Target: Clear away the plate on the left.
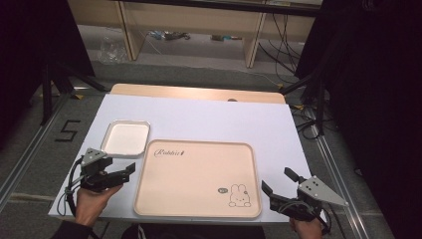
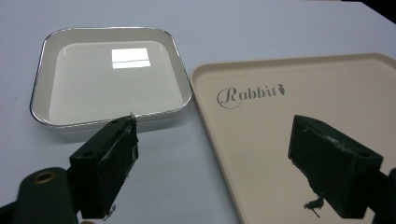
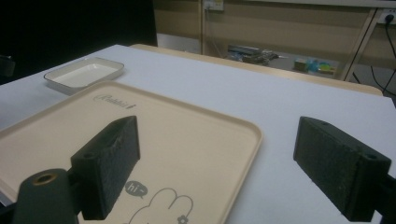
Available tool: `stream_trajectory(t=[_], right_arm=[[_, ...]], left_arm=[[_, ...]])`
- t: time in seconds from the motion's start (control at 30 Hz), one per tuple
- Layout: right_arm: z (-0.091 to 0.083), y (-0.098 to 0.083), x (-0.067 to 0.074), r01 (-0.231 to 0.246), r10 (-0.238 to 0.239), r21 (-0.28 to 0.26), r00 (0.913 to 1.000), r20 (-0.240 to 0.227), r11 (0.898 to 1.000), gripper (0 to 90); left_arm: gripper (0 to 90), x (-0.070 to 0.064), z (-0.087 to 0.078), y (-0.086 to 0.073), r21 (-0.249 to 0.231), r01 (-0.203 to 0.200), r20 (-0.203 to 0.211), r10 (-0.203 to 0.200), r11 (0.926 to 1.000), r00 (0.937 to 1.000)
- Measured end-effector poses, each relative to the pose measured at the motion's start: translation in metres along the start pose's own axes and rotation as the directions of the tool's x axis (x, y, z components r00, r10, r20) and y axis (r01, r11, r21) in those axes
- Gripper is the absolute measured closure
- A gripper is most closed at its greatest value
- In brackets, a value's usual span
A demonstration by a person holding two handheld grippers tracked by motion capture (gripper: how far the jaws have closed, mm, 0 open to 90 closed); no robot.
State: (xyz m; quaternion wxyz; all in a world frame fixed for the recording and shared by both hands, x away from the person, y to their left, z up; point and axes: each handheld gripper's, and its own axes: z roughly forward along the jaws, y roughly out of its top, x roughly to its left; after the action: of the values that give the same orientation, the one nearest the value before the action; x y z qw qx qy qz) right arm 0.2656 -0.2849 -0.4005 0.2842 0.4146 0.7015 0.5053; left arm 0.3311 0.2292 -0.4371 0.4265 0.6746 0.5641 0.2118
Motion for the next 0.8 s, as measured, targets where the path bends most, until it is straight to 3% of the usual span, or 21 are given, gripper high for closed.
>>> stream_trajectory(t=[0.8], right_arm=[[0.0,0.0,0.0,-0.003,0.003,-0.004,1.0,-0.001,1.0,15.2]], left_arm=[[15.2,0.028,0.029,0.018,0.005,0.02,-0.098,-0.02,0.9998,0.995]])
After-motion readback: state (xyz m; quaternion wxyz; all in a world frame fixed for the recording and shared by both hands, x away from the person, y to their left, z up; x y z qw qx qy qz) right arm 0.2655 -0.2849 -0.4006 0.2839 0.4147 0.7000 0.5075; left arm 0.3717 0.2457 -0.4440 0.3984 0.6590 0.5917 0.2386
